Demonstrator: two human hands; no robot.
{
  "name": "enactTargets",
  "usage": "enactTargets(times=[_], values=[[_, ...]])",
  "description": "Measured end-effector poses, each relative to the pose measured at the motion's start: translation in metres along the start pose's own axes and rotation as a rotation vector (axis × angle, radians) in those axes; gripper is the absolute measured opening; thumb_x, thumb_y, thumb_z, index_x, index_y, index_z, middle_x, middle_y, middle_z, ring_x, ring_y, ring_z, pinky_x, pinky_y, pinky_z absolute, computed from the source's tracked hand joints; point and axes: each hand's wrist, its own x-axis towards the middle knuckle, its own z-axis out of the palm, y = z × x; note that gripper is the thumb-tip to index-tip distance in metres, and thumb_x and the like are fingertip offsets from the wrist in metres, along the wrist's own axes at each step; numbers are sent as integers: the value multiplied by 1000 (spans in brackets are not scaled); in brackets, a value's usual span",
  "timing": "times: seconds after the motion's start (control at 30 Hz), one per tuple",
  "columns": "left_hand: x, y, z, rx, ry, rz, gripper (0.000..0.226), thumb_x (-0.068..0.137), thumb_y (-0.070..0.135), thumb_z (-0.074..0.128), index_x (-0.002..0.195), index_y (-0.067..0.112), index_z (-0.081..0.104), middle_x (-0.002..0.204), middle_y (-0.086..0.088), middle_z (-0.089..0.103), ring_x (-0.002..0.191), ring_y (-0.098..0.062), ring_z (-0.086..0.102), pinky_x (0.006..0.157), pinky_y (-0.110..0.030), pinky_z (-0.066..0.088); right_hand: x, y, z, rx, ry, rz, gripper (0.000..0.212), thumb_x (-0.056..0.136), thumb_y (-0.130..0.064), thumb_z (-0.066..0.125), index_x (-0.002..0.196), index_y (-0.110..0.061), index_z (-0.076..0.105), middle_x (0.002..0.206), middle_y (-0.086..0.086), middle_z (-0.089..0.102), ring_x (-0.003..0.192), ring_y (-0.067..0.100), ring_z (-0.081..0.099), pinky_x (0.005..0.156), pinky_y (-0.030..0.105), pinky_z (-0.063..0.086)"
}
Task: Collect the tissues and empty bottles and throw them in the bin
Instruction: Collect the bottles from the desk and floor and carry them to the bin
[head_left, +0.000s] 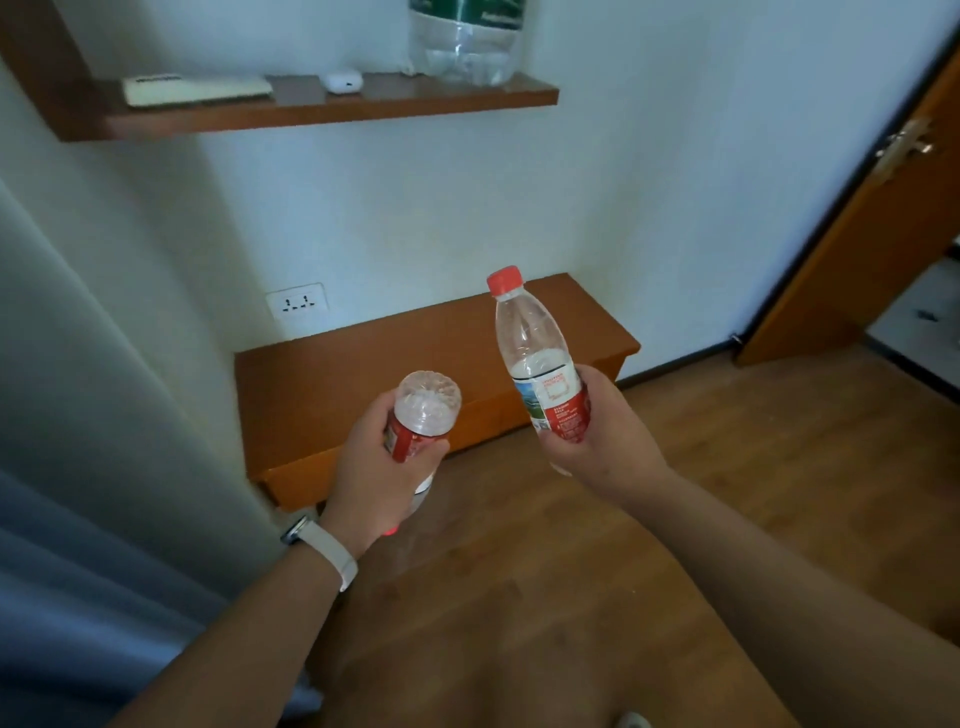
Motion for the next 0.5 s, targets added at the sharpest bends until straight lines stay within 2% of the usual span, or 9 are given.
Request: enactTargets(times=[0.17,0.27,0.4,0.5], values=[[15,52,74,55,-73,58,68,79,37,76,136,39,39,129,19,51,116,-11,52,93,-26,44,-7,61,-64,25,94,54,78,74,-45,77,138,-36,33,125,-17,49,107,6,53,87,22,48],[20,90,131,81,-118,92,69,79,37,76,137,39,39,131,19,50,117,-10,51,98,-32,45,-12,103,-113,44,169,98,77,75,-42,78,138,-36,33,122,-18,47,106,4,51,85,21,46],[28,140,210,119,-183,161,68,79,39,75,136,39,39,133,18,52,118,-10,52,101,-36,45,-20,170,-179,77,256,170,77,74,-41,78,138,-35,34,125,-14,49,108,6,51,93,31,49],[31,177,272,135,-212,215,67,78,37,77,134,39,40,127,20,53,113,-10,54,98,-33,45,-29,220,-225,85,312,205,77,74,-44,77,138,-36,34,124,-16,49,107,6,52,89,25,47]])
